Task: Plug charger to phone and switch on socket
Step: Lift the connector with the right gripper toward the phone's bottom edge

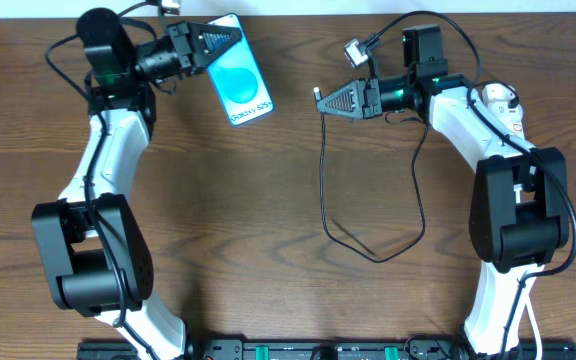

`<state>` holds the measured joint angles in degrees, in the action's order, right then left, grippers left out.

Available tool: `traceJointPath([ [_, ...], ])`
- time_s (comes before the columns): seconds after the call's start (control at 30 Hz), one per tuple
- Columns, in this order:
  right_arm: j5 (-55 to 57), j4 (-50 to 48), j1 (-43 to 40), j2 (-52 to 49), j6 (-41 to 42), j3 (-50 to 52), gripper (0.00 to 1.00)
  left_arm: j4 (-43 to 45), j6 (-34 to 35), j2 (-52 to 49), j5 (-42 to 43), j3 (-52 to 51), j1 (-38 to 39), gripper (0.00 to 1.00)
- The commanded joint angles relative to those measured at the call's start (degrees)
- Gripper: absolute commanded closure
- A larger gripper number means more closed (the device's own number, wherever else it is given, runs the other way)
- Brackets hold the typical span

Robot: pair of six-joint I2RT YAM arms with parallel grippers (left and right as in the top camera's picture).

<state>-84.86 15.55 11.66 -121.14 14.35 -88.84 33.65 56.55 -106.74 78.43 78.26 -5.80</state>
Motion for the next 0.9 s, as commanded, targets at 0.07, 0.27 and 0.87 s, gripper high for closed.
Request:
traceJointPath([
  [0.07, -4.7, -0.2, 2.7, 0.0, -1.5, -0.7, 0.99, 0.7, 1.6, 1.3, -6.3, 0.6, 0.9, 0.93],
  [0.27, -4.7, -4.4, 5.3, 0.0, -1.5, -0.7, 0.99, 0.7, 2.4, 1.3, -12.2, 0.6, 0.9, 0.93],
  [0.87, -4.7, -8.8, 7.3, 0.0, 1.9, -0.7, 0.99, 5.0, 3.9, 1.2, -14.0, 0.6, 0.9, 0.93],
])
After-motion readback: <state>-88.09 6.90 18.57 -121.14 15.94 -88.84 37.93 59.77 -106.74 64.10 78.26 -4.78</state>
